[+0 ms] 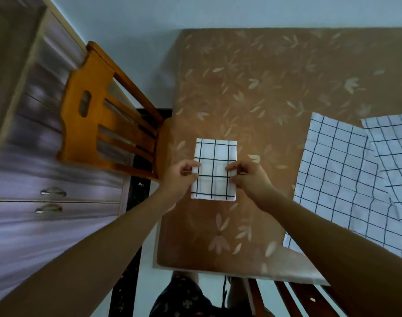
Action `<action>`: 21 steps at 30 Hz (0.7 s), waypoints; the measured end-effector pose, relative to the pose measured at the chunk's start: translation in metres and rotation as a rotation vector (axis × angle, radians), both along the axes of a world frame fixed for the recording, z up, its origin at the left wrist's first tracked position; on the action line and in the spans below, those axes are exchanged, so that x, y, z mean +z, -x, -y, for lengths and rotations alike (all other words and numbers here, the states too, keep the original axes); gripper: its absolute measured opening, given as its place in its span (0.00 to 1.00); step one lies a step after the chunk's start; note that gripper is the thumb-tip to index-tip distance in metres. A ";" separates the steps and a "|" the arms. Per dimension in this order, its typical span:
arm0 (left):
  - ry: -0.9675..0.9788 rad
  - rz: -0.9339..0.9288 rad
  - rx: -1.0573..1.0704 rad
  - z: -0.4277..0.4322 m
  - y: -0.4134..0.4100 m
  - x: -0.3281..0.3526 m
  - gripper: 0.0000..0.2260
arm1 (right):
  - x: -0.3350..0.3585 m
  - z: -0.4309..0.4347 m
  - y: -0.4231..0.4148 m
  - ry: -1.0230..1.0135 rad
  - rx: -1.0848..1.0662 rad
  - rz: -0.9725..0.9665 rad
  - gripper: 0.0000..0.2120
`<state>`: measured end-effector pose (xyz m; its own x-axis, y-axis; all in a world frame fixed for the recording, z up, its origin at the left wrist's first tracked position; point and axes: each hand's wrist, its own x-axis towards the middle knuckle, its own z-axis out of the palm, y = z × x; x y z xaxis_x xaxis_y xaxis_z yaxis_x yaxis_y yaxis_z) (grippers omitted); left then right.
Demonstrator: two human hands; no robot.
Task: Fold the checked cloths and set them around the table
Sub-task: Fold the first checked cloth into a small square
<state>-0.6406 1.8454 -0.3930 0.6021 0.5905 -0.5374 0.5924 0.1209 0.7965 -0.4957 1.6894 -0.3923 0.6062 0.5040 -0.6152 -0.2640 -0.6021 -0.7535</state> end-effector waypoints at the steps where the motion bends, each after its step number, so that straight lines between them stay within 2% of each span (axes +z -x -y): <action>1: -0.006 -0.007 -0.027 -0.011 -0.005 -0.006 0.13 | -0.006 -0.011 -0.004 0.004 -0.007 -0.005 0.16; 4: -0.015 -0.010 -0.100 -0.044 -0.016 -0.024 0.14 | -0.022 -0.048 -0.017 0.023 -0.007 0.001 0.16; 8: 0.058 -0.013 -0.065 -0.076 -0.031 -0.044 0.16 | -0.044 -0.090 -0.033 0.056 -0.010 0.038 0.17; 13: -0.004 -0.023 -0.041 -0.108 -0.052 -0.062 0.19 | -0.055 -0.130 -0.042 0.077 0.080 0.109 0.19; 17: -0.153 -0.029 -0.167 -0.127 -0.062 -0.064 0.23 | -0.067 -0.144 -0.045 0.127 0.218 0.228 0.25; 21: -0.443 -0.102 -0.324 -0.129 -0.056 -0.075 0.21 | -0.068 -0.141 -0.043 0.264 0.535 0.485 0.29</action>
